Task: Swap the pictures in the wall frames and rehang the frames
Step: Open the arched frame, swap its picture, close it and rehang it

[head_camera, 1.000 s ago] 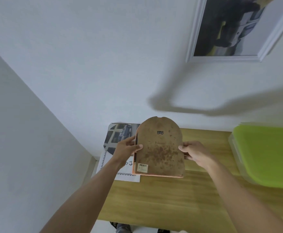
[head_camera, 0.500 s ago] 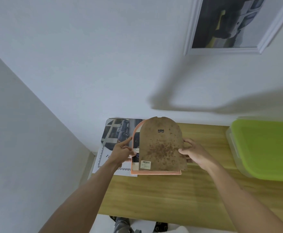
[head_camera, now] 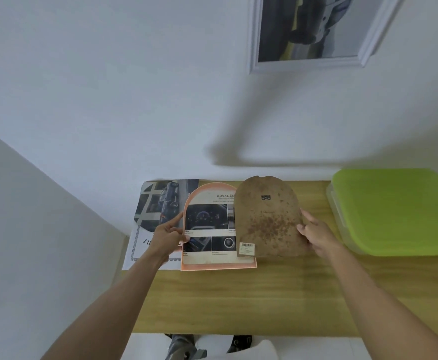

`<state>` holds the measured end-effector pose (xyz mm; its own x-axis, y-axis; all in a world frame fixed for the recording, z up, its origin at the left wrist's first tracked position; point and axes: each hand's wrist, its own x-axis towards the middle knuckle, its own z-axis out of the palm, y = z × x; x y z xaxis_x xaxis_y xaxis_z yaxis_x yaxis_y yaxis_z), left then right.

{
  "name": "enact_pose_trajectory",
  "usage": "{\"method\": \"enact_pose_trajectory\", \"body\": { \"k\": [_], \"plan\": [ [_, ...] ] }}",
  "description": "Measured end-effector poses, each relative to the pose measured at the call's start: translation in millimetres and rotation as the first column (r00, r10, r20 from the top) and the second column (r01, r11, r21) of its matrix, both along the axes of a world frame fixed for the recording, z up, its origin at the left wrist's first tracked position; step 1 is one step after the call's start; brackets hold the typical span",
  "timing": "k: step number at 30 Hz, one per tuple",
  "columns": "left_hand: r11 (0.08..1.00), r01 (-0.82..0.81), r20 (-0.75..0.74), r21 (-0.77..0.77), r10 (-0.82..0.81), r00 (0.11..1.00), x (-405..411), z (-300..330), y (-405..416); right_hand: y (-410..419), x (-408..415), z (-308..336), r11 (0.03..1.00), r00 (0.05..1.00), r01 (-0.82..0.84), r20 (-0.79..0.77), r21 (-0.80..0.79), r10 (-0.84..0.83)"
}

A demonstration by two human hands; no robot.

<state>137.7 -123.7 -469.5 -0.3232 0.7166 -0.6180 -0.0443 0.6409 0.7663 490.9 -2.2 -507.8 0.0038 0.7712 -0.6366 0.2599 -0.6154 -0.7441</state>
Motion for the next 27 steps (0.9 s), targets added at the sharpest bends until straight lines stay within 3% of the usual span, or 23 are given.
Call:
{"method": "enact_pose_trajectory", "body": {
  "k": [9,11,13,14,17,19,27],
  "plan": [
    [0.997,0.01,-0.003,-0.071,-0.01,1.0,11,-18,-4,2,32,-22,0.973,0.96,0.223,0.161,0.06,-0.23],
    [0.997,0.001,-0.004,-0.082,-0.002,1.0,15,-16,-3,0,32,-31,0.987,0.906,0.116,0.395,0.114,-0.152],
    [0.996,0.007,-0.011,-0.089,-0.008,1.0,17,-16,-1,-7,28,-34,0.988,0.712,-0.104,0.702,0.118,-0.009],
    [0.996,0.01,-0.014,-0.092,-0.011,1.0,18,-15,1,-10,23,-35,0.973,0.627,-0.2,0.778,0.113,0.038],
    [0.996,0.011,-0.018,-0.093,-0.013,1.0,21,-14,4,-21,8,-47,0.889,0.529,-0.455,0.817,0.044,0.23],
    [0.996,0.008,-0.021,-0.092,-0.01,1.0,24,-15,5,-24,3,-58,0.842,0.483,-0.538,0.801,-0.047,0.353],
    [0.996,0.001,-0.016,-0.092,-0.003,1.0,25,-24,6,-14,27,-65,0.833,0.439,-0.551,0.828,-0.058,0.348]
  ]
}}
